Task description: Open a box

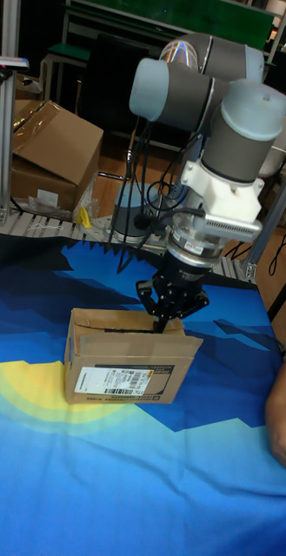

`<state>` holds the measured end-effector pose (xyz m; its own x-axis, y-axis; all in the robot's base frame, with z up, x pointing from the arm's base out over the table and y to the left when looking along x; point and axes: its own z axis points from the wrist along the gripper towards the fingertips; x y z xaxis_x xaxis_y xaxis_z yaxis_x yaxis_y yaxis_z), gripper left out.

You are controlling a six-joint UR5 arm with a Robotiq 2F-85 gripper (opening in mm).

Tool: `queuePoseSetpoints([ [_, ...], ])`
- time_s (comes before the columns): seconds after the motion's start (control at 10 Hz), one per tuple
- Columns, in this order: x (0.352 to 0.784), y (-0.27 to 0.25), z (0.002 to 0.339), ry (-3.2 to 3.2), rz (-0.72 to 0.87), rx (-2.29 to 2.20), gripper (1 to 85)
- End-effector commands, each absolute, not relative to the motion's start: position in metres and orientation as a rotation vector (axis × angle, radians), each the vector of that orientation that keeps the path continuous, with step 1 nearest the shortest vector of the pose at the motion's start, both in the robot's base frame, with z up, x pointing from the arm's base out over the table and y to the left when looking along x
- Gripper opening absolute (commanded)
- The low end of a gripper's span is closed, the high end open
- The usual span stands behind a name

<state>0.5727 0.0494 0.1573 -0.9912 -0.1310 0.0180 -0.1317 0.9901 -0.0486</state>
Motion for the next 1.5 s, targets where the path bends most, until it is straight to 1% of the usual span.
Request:
queuePoseSetpoints([
  [0.0, 0.593, 0.054, 0.151, -3.101, 0.11, 0.247, 1.3],
  [0.4, 0.609, 0.073, 0.16, -3.099, 0.163, 0.247, 1.3],
  [0.7, 0.63, 0.064, 0.16, -3.104, 0.234, 0.334, 1.3],
  [0.9, 0.652, 0.066, 0.146, -3.126, 0.229, 0.386, 1.3],
  [1.0, 0.661, 0.071, 0.135, -3.137, 0.19, 0.392, 1.3],
  [1.4, 0.676, 0.069, 0.105, -3.15, 0.137, 0.418, 1.3],
])
